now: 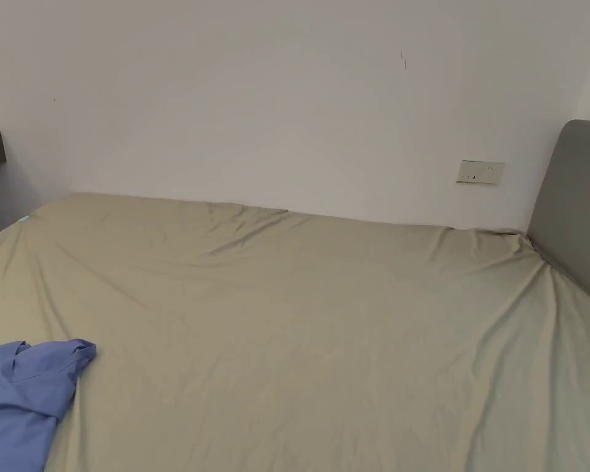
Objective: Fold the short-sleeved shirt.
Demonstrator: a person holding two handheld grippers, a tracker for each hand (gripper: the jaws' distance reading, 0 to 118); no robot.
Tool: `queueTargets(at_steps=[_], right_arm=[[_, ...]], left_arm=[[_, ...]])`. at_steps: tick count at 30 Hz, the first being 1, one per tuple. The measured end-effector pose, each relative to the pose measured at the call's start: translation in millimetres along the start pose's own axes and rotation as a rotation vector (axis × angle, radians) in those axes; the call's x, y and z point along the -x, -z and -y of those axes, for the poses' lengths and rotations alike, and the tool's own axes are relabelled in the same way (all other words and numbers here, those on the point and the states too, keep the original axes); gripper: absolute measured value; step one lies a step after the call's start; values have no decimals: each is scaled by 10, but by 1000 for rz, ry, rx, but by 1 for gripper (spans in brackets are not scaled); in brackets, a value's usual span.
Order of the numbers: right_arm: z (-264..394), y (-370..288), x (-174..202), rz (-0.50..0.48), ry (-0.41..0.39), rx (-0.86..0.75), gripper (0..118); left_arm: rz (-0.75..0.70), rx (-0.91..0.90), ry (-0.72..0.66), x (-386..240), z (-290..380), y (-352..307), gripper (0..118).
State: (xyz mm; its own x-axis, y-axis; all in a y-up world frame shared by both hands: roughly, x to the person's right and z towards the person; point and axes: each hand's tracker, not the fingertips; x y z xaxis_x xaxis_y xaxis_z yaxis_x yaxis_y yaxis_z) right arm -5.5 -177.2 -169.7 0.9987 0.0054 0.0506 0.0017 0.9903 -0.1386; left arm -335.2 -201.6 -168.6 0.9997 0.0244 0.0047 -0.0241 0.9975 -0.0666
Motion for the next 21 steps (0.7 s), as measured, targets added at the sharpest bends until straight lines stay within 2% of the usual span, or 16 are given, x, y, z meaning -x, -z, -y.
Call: queueTargets(at_steps=[21], right_arm=[[-12,1,31,-3,-13,-8,118]], left_arm=[[0,8,-8,3,-42,15,118]])
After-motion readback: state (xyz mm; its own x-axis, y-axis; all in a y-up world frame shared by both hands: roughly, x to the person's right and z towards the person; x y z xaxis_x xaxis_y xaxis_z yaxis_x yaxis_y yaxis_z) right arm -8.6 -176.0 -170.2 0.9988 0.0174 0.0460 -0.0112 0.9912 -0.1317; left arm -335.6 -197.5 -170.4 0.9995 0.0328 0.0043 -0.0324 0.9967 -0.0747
